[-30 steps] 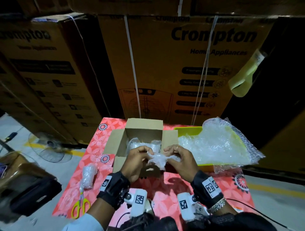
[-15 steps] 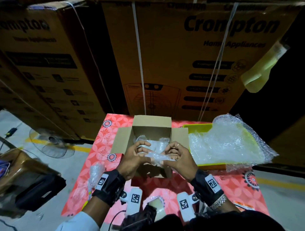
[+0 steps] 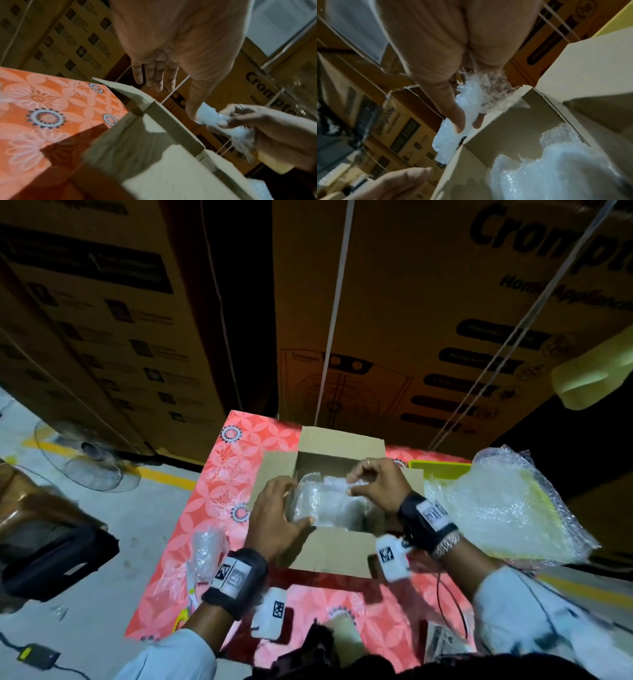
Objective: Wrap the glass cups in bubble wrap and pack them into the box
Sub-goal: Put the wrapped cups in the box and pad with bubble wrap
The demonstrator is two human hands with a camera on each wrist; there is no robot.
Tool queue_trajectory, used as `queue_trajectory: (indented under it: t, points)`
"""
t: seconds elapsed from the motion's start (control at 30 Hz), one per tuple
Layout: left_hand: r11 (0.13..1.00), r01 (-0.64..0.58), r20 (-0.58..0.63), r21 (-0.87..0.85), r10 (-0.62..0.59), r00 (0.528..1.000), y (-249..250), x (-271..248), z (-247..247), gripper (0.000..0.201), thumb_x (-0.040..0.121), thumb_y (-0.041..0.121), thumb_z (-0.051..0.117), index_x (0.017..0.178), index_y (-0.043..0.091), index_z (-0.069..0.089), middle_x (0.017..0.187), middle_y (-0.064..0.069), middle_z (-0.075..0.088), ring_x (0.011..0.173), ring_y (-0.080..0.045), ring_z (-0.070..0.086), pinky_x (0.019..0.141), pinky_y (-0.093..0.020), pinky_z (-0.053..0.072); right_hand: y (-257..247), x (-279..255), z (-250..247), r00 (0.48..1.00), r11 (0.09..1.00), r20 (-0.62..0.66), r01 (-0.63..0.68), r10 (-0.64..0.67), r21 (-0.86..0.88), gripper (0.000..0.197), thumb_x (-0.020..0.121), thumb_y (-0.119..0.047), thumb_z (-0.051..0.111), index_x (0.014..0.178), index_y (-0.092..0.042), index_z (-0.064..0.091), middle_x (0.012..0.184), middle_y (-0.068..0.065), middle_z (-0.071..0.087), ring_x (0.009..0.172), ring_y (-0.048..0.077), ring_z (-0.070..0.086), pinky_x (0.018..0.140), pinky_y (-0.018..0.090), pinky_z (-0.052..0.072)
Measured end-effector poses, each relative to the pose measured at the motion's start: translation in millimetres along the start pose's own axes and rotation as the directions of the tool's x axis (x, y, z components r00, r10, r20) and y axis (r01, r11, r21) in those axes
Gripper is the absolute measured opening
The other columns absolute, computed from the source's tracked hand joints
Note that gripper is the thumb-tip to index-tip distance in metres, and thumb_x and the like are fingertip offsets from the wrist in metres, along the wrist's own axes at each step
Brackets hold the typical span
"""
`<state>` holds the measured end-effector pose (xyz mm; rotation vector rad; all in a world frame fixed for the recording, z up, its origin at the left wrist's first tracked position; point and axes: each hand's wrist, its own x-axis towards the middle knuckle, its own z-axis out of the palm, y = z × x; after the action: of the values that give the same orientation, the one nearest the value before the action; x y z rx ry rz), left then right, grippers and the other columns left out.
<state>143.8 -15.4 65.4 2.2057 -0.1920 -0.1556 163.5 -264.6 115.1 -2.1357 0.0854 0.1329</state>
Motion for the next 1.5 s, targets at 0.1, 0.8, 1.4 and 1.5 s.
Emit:
queue_trajectory:
  t: [0.1,0.8,1.4,1.5]
  points:
    - [0.998,-0.019,0.143,0.066,0.01,0.99,-23,-3,14,0.117,0.068,0.05,0.091,0.16,0.032,0.021,0.171,0.006,0.015,0.156,-0.018,0.016,0.126,-0.047,0.023,4,43,13,0.997,0.981,0.048,-0.046,0.057,-0.188,0.028,0.072,0.002,0.086,0.077,-0.018,0.067,0.087,-0.002,0.073,0.087,0.012,0.07,0.083,0.032,0.059]
    - [0.998,-0.037,0.14,0.054,0.029,0.99,-54,-4,39,0.117,0.075,0.049,0.087,0.165,0.034,0.013,0.171,0.021,-0.008,0.158,-0.005,-0.005,0.128,-0.044,-0.004,24,110,70,0.882,0.458,0.45,0.345,0.141,-0.819,0.024,0.09,0.006,0.054,0.084,-0.017,0.055,0.092,0.009,0.062,0.081,0.028,0.059,0.067,0.034,0.041]
    - [0.998,-0.021,0.109,0.063,0.014,0.994,-55,-6,41,0.116,0.073,0.046,0.089,0.164,0.035,0.018,0.169,0.027,-0.007,0.158,-0.006,0.002,0.128,-0.047,0.0,22,96,46,0.81,0.575,0.418,0.126,0.411,-0.808,0.05,0.093,0.011,0.056,0.137,-0.012,0.062,0.141,0.014,0.056,0.115,0.028,0.061,0.087,0.029,0.051]
    - [0.999,-0.018,0.104,0.032,0.014,0.994,-52,-8,40,0.115,0.073,0.044,0.09,0.164,0.034,0.02,0.168,0.028,-0.005,0.157,-0.003,0.003,0.126,-0.043,-0.002,17,89,21,0.891,0.622,0.297,0.021,0.343,-0.782,0.022,0.099,-0.004,0.059,0.117,-0.01,0.07,0.12,0.012,0.069,0.086,0.02,0.061,0.069,0.027,0.045]
